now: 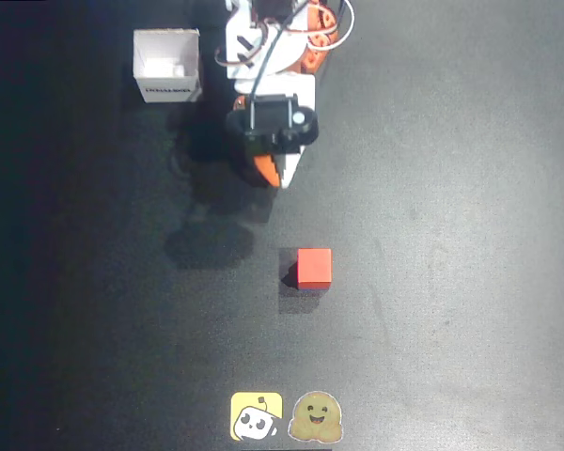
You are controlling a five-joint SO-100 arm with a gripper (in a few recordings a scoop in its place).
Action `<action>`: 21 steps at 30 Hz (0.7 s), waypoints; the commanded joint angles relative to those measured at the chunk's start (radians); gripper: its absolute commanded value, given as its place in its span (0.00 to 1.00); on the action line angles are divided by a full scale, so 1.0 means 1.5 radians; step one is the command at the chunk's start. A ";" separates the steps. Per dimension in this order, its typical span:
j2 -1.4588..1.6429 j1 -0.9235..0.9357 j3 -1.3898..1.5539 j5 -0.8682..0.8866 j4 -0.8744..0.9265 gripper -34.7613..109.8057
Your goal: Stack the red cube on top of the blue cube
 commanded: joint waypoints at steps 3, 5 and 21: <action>0.005 0.006 -0.002 0.005 0.103 0.24; 0.005 0.006 -0.002 0.003 0.150 0.24; 0.005 0.005 -0.002 0.005 0.213 0.24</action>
